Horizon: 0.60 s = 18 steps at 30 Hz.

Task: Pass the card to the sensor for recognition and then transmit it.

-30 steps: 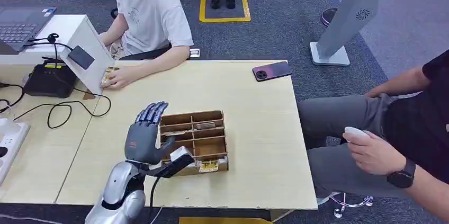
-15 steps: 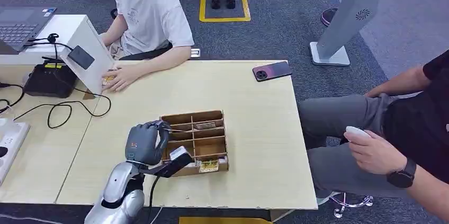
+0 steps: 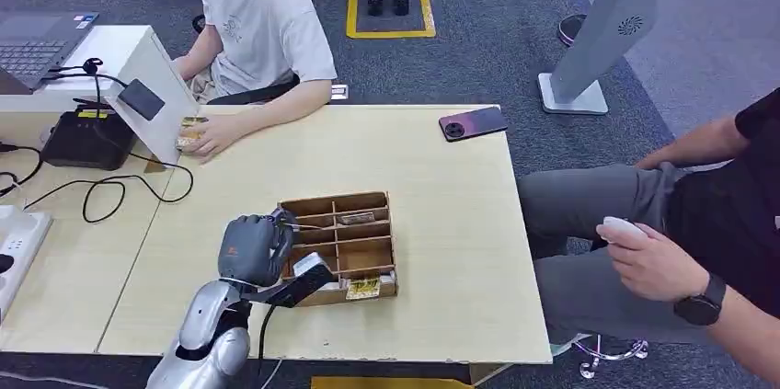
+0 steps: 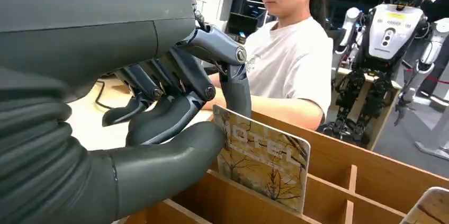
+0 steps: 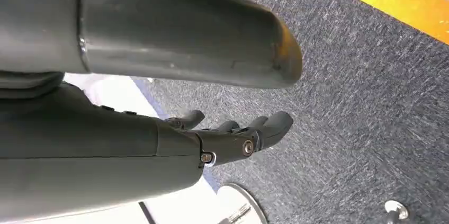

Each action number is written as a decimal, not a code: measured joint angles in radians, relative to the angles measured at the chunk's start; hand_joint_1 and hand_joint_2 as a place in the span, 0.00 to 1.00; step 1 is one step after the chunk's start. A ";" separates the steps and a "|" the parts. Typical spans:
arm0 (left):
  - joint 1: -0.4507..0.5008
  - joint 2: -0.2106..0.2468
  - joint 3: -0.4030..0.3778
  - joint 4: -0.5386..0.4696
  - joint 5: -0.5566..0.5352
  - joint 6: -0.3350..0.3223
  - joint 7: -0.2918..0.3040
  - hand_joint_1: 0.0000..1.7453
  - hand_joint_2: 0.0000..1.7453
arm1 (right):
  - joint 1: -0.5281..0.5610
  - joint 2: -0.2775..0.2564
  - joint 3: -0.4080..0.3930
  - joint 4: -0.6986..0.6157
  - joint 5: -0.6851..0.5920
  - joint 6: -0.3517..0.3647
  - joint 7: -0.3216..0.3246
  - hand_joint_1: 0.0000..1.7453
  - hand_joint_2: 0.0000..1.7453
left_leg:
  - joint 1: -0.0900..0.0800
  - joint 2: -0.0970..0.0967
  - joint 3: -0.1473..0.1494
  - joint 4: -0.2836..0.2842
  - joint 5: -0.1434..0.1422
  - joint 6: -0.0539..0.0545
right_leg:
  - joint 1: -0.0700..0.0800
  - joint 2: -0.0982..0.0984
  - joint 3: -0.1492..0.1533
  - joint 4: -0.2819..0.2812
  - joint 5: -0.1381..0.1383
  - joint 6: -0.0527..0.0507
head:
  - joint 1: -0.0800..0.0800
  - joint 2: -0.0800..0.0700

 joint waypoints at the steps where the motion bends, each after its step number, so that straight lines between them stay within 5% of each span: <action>1: 0.000 0.000 0.000 0.000 0.000 0.000 0.000 1.00 1.00 | 0.000 0.000 0.000 0.000 0.000 0.000 0.000 0.00 0.00 | 0.000 0.000 0.000 0.000 0.000 0.000 | 0.000 0.000 0.000 0.000 0.000 0.000 | 0.000 0.000; 9: 0.000 0.000 0.001 0.001 0.000 0.000 0.000 1.00 1.00 | 0.000 0.000 0.000 0.000 0.000 0.000 0.000 0.00 0.00 | 0.000 0.000 0.000 0.000 0.000 0.000 | 0.000 0.000 0.000 0.000 0.000 0.000 | 0.000 0.000; 10: 0.000 0.000 0.001 0.001 0.000 0.000 0.000 0.29 1.00 | 0.000 0.000 0.000 0.000 0.000 0.000 0.000 0.00 0.00 | 0.000 0.000 0.000 0.000 0.000 0.000 | 0.000 0.000 0.000 0.000 0.000 0.000 | 0.000 0.000; 11: 0.000 0.000 0.001 0.001 0.000 0.000 0.000 0.00 1.00 | 0.000 0.000 0.000 0.000 0.000 0.000 0.000 0.00 0.00 | 0.000 0.000 0.000 0.000 0.000 0.000 | 0.000 0.000 0.000 0.000 0.000 0.000 | 0.000 0.000; 18: 0.000 0.000 0.001 0.002 0.001 -0.003 -0.006 0.00 1.00 | 0.000 -0.001 -0.002 0.000 0.000 0.005 0.005 0.00 0.00 | 0.000 0.000 0.000 0.000 0.000 0.000 | 0.000 0.000 0.000 0.000 0.000 0.000 | 0.000 0.000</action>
